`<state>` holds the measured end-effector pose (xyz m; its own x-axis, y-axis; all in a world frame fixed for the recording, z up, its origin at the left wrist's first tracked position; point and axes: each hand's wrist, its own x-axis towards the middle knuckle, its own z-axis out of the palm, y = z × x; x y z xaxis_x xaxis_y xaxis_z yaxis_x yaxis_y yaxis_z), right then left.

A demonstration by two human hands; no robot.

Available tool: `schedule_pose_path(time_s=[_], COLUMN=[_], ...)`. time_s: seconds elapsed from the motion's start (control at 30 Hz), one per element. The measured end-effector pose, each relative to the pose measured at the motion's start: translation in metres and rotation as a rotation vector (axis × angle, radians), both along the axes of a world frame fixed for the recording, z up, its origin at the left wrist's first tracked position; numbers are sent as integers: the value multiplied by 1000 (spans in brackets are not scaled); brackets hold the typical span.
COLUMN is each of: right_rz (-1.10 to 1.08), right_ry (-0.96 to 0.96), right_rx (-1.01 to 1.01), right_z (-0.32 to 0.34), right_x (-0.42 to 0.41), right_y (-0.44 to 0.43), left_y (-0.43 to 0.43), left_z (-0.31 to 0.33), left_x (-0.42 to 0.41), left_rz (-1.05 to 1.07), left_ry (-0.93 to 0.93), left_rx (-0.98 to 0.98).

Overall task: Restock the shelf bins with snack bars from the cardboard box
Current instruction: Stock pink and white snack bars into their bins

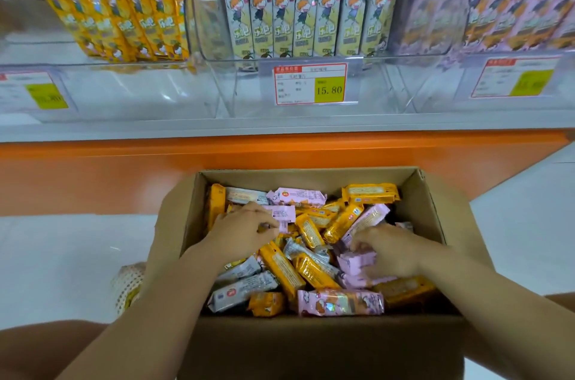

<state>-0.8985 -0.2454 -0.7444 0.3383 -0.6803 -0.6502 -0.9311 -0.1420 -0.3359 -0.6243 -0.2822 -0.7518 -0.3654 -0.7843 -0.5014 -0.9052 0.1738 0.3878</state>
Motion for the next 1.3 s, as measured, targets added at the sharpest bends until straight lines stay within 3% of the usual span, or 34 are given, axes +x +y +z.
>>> schedule_pose_path(time_s=[0.17, 0.4, 0.53, 0.67, 0.8, 0.93, 1.07, 1.3], right_rz=[67, 17, 40, 158, 133, 57, -32, -43], right_ry=[68, 90, 24, 88, 87, 86, 79, -17], right_rx=[-86, -305, -269, -316, -340, -357, -372, -274], right_z=[5, 1, -3, -8, -5, -2, 0, 3], right_x=[2, -7, -6, -1, -1, -2, -2, -1], right_y=[7, 10, 15, 17, 10, 11, 12, 14], left_y=[9, 20, 18, 13, 7, 12, 20, 21], left_z=[8, 14, 11, 11, 15, 23, 28, 34], left_x=[-17, -49, -58, -59, -53, -62, -70, -65], left_rz=[-117, -4, 22, 26, 29, -133, -327, -371], left_ry=[16, 186, 220, 248, 187, 151, 23, -50], left_rx=[6, 145, 107, 120, 55, -103, -52, 110])
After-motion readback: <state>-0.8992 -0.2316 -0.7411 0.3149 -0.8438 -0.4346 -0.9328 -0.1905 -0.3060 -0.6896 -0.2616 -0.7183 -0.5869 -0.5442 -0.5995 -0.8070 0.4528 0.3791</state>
